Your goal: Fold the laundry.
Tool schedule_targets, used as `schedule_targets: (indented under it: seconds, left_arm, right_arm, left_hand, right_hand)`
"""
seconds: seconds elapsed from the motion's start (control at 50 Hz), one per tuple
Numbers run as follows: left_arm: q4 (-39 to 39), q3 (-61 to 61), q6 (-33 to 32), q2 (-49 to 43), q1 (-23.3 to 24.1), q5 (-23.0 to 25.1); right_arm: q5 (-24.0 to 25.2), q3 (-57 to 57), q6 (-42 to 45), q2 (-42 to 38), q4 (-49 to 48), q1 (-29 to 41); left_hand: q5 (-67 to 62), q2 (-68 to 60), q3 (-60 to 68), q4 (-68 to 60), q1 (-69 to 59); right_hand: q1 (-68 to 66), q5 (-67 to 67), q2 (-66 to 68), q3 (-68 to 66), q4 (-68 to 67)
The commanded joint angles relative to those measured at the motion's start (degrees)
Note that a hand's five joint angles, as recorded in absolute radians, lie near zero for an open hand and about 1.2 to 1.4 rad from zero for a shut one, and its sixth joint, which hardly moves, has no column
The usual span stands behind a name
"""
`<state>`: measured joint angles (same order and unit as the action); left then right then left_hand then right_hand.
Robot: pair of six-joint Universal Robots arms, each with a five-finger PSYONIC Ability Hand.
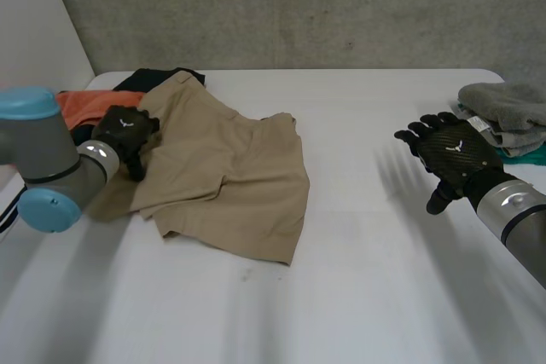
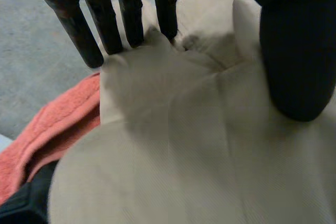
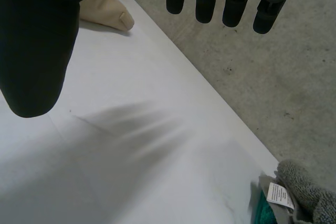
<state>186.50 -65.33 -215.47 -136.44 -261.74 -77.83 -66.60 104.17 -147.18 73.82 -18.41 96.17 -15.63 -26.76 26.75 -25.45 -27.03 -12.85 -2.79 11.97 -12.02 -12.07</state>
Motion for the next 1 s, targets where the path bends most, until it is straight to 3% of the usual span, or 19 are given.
schedule_targets:
  seconds: [0.02,0.1,0.26,0.32,0.38,0.48,0.58,0.6,0.62,0.64,0.68,0.78,0.92,1.0]
  left_arm:
    - [2.9,3.3,0.3,-3.0,0.4,7.1]
    - [6.5,2.0,4.3,3.1,2.8,7.0]
    - [14.6,-1.1,18.8,17.4,10.8,5.3]
    - [14.6,-1.5,24.1,21.4,16.9,5.1]
    - [14.5,-1.7,25.4,21.1,20.9,5.4]
    - [14.2,-2.1,25.5,15.9,32.7,5.6]
    - [10.3,-2.5,25.1,10.2,39.8,5.8]
    - [9.2,-2.7,25.0,9.9,40.7,5.9]
    - [8.3,-2.7,24.8,9.6,41.4,6.0]
    - [6.3,-2.6,24.2,9.4,42.4,6.0]
    - [4.6,-2.4,23.1,9.4,42.5,5.9]
    - [0.6,-3.1,17.2,12.9,41.1,5.1]
    - [-2.5,-9.2,15.3,22.9,36.7,3.8]
    - [-2.7,-14.7,15.5,28.4,36.3,-1.9]
  right_arm:
    - [-0.4,0.0,0.3,-0.7,0.0,-0.1]
    - [-1.5,0.0,0.3,-0.7,0.1,-0.2]
    - [-1.7,-0.1,0.3,-0.1,0.0,-0.6]
    - [-1.8,-0.1,0.1,0.3,0.0,-0.7]
    - [-2.1,-0.2,0.1,0.9,0.0,-0.9]
    - [-2.7,-0.5,-0.2,1.3,-0.1,-1.0]
    - [-3.2,-0.5,-0.4,1.8,-0.1,-1.1]
    - [-3.4,-0.6,-0.3,1.8,-0.1,-1.2]
    - [-3.5,-0.7,-0.3,1.8,0.0,-1.2]
    - [-3.5,-0.8,-0.3,1.8,0.0,-1.4]
    - [-3.5,-0.9,-0.3,1.8,0.0,-2.1]
    - [-3.4,-2.0,-0.5,1.9,0.0,-3.1]
    - [-2.8,-5.9,-0.2,1.9,1.3,-3.3]
    - [-1.2,-8.7,0.5,2.1,5.0,-3.4]
  left_hand:
    - [-54.4,-53.2,53.3,-54.6,-53.0]
    - [-54.4,-53.2,53.3,-54.6,-53.0]
    - [-54.4,-53.2,53.3,-54.6,-53.0]
    - [-54.4,-53.2,53.3,-54.6,-53.0]
    - [-54.4,-53.2,53.3,-54.6,-53.0]
    - [-54.4,-53.2,53.3,-54.6,-53.0]
    - [-54.4,-53.2,53.3,-54.6,-53.0]
    - [-53.1,-51.9,51.9,-53.2,-51.7]
    - [-43.7,-42.6,42.6,-43.9,-42.3]
    - [-23.0,-21.9,21.9,-23.2,-21.6]
    - [-11.9,-10.7,10.8,-12.1,-10.5]
    - [-0.9,0.2,-0.2,-1.1,0.5]
    - [-0.4,0.7,-0.7,-0.6,1.0]
    - [-1.2,-0.1,0.1,-1.4,0.2]
  right_hand:
    - [2.8,2.8,-2.0,2.0,2.1]
    - [2.8,2.8,-2.0,2.0,2.1]
    - [2.8,2.8,-2.0,2.0,2.1]
    - [2.8,2.8,-2.0,2.0,2.1]
    - [2.8,2.8,-2.0,2.0,2.1]
    - [2.8,2.8,-2.0,2.0,2.1]
    - [2.8,2.8,-2.0,2.0,2.1]
    - [2.8,2.8,-2.0,2.0,2.1]
    - [2.8,2.8,-2.0,2.0,2.1]
    - [2.8,2.8,-2.0,2.0,2.1]
    - [2.8,2.8,-2.0,2.0,2.1]
    - [2.8,2.8,-2.0,2.0,2.1]
    - [2.8,2.8,-2.0,2.0,2.1]
    - [2.8,2.8,-2.0,2.0,2.1]
